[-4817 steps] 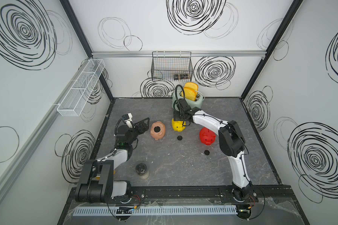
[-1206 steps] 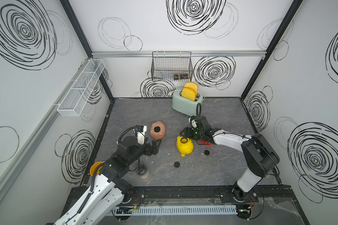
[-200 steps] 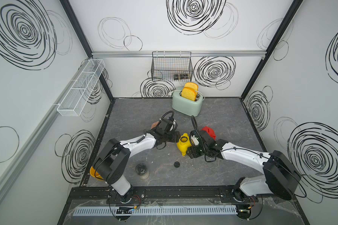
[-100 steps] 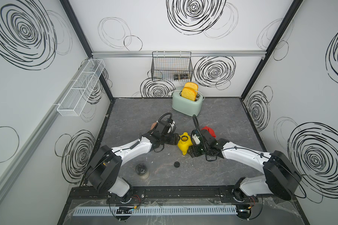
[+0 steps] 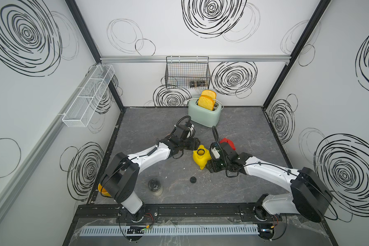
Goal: Close piggy banks
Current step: Adjust the piggy bank at the center of the board.
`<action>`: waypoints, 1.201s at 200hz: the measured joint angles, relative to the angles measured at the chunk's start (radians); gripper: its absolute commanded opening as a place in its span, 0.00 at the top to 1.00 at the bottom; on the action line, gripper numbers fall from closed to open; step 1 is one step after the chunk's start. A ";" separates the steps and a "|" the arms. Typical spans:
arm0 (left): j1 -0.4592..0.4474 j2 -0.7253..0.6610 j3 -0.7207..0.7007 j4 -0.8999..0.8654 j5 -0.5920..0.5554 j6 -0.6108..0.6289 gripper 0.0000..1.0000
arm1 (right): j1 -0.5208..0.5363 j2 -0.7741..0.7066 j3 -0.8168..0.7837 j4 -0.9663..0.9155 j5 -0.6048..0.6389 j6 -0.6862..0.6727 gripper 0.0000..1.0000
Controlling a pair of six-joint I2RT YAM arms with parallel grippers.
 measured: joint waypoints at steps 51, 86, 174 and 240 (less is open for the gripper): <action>0.000 0.100 0.047 0.024 0.010 0.034 0.30 | 0.002 0.000 -0.003 0.002 -0.003 0.004 0.24; -0.003 0.132 0.049 0.034 0.024 0.042 0.30 | 0.003 0.008 -0.003 0.003 -0.003 0.011 0.24; -0.003 0.128 0.039 0.043 0.056 0.028 0.30 | -0.004 0.031 -0.003 0.010 -0.003 0.030 0.26; -0.003 0.080 -0.031 0.042 0.095 0.019 0.30 | -0.032 0.031 -0.003 0.010 -0.007 0.041 0.28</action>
